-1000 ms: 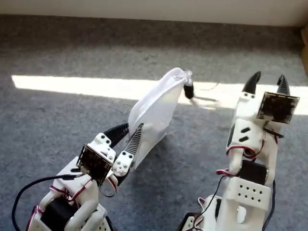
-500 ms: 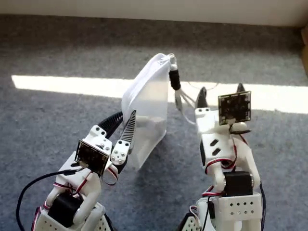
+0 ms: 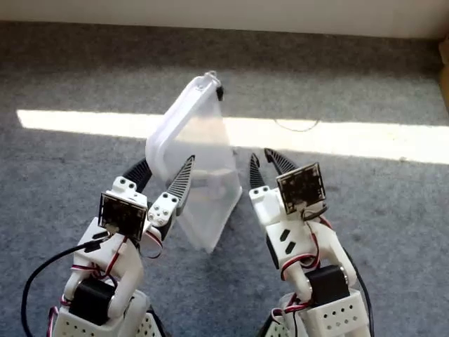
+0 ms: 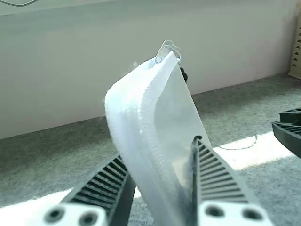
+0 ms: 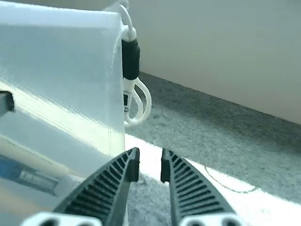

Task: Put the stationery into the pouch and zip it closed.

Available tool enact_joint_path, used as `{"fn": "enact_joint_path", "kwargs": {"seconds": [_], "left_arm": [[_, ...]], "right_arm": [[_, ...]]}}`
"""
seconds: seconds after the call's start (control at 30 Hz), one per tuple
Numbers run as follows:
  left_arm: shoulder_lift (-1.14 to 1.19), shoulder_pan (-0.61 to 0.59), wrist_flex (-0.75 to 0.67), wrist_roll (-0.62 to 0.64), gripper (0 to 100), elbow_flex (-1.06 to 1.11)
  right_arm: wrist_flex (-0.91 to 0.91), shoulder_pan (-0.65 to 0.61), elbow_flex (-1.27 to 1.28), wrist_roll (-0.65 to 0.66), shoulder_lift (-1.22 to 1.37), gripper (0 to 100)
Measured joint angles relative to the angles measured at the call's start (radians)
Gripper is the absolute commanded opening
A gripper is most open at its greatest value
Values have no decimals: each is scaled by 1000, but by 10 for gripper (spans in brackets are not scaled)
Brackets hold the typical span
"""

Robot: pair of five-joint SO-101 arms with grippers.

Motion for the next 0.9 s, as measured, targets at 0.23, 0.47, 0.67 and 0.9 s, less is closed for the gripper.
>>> {"fn": "enact_joint_path", "kwargs": {"seconds": [0.23, 0.47, 0.67, 0.9], "left_arm": [[0, -104, 0, 77, 168, 2], [0, -170, 0, 112, 168, 0], [-5, -287, -5, 112, 168, -112], [-11, -509, -5, 112, 168, -204]], "right_arm": [[-239, 0, 238, 0, -83, 67], [-276, 0, 275, 0, -117, 67], [-276, 0, 275, 0, -120, 67], [-276, 35, 275, 0, -121, 67]]}}
